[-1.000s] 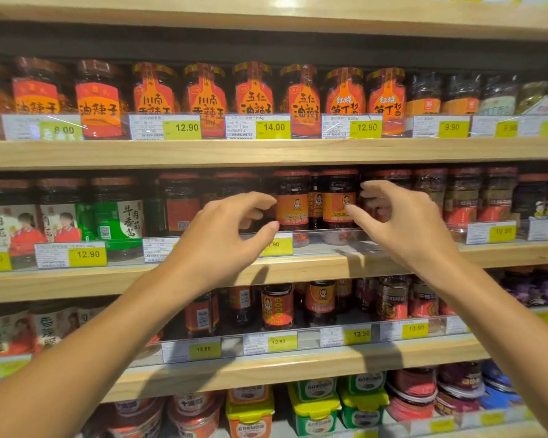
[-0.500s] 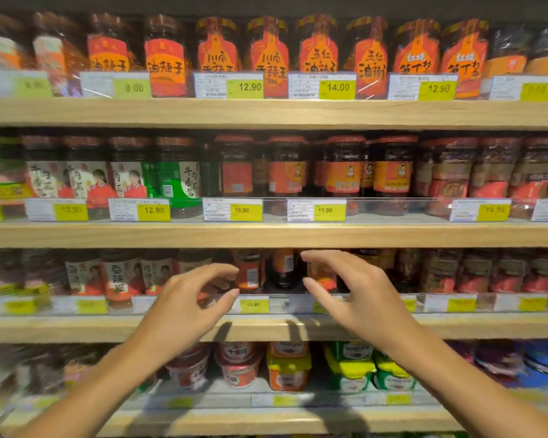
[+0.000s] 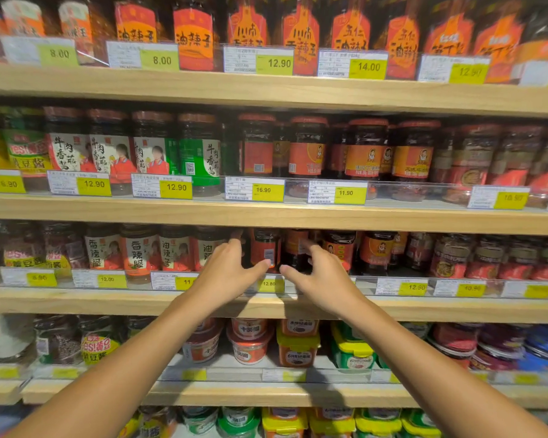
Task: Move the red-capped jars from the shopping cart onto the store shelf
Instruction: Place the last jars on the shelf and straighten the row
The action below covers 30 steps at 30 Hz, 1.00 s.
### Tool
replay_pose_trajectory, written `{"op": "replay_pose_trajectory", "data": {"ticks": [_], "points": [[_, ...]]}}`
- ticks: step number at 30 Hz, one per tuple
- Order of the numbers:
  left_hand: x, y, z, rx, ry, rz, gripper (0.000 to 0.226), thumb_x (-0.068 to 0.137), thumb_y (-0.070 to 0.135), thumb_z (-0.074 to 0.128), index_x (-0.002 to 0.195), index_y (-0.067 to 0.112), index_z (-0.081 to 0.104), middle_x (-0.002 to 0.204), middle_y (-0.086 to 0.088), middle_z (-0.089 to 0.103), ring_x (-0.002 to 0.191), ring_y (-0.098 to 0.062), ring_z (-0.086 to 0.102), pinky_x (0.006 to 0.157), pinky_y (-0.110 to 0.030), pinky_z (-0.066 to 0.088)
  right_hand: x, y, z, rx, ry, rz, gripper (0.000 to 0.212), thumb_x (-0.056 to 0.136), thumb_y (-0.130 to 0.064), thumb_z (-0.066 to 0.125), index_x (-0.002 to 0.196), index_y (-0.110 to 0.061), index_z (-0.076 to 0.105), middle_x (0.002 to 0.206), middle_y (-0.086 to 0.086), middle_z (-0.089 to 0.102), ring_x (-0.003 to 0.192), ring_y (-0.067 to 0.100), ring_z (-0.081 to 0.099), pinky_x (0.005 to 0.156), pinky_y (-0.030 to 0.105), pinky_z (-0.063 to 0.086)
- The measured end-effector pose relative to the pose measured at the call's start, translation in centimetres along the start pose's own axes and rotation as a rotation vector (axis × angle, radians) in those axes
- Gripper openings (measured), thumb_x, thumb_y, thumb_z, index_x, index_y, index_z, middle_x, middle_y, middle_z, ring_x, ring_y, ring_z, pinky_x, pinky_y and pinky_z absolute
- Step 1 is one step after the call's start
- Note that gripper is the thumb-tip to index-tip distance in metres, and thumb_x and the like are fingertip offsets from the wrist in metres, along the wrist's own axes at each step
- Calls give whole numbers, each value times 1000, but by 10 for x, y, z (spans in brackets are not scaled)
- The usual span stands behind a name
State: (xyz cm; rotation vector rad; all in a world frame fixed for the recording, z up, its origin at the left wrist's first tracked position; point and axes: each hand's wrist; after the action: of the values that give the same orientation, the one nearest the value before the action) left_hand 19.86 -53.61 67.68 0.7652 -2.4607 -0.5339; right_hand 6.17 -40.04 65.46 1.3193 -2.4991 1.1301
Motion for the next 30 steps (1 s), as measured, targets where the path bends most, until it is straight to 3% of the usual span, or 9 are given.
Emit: {"op": "replay_pose_trajectory", "data": {"ticks": [3, 5, 8, 12, 16, 19, 22, 26, 30], "points": [[6, 7, 0, -19, 17, 1, 48, 90, 52, 64, 69, 17, 37, 73, 3, 46, 61, -7, 42, 49, -27, 28, 7, -6, 2, 6, 23, 49, 57, 82, -66, 63, 96, -11, 57, 86, 7, 65, 77, 22, 63, 66, 40, 55], [10, 9, 1, -41, 26, 9, 52, 89, 50, 66, 62, 16, 38, 61, 3, 45, 53, -8, 42, 46, -29, 26, 9, -7, 2, 12, 36, 74, 56, 83, -66, 64, 81, -11, 52, 75, 7, 61, 66, 21, 58, 53, 34, 43], [13, 12, 2, -64, 6, 22, 55, 89, 45, 68, 53, 18, 37, 48, 6, 39, 44, -9, 40, 43, -28, 24, 11, -7, 0, 6, 43, 95, 58, 83, -64, 66, 76, -8, 52, 68, 9, 61, 60, 23, 59, 49, 34, 38], [20, 7, 6, -84, -11, 13, 52, 88, 42, 71, 53, 16, 43, 48, 5, 45, 44, -11, 44, 43, -29, 27, 17, 0, -2, 2, 31, 125, 55, 84, -59, 68, 75, -5, 56, 65, 7, 61, 56, 21, 56, 50, 35, 40], [25, 2, 8, -115, -9, 12, 40, 86, 40, 73, 59, 17, 54, 50, 5, 49, 49, -12, 48, 45, -29, 29, 25, 1, -1, 45, 2, 149, 61, 81, -59, 68, 88, 1, 70, 70, 13, 71, 65, 27, 66, 54, 33, 46], [24, 3, 7, -119, -4, 21, 43, 87, 37, 73, 55, 21, 48, 50, 8, 47, 49, -11, 46, 44, -26, 27, 32, -5, 2, 115, -22, 184, 52, 87, -50, 68, 98, 0, 70, 88, 17, 73, 83, 33, 69, 66, 37, 50], [23, 4, 7, -107, 1, 0, 48, 86, 36, 73, 52, 20, 43, 50, 6, 44, 51, -15, 44, 44, -27, 26, 44, -8, 4, 46, -106, 260, 43, 95, -48, 59, 96, -5, 65, 99, 14, 68, 95, 29, 63, 76, 33, 45], [26, 2, 9, -69, -1, -34, 52, 84, 42, 73, 52, 15, 43, 52, 1, 45, 56, -22, 45, 48, -34, 27, 62, -10, 8, -16, -126, 261, 54, 97, -47, 58, 132, -7, 58, 137, 17, 59, 124, 34, 57, 101, 37, 46], [29, 3, 10, -77, -35, -54, 47, 88, 37, 71, 56, 13, 45, 55, -1, 47, 57, -23, 47, 51, -34, 30, 67, -5, 8, -60, -83, 257, 46, 98, -40, 60, 128, -4, 58, 133, 16, 60, 120, 33, 59, 96, 35, 46]]}}
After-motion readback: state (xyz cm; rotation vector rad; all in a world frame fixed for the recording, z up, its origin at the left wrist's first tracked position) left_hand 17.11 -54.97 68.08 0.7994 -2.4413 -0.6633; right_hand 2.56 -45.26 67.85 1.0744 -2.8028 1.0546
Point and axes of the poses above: each hand's wrist, its own x-axis towards the middle knuckle, its own z-axis out of the palm, y = z × x
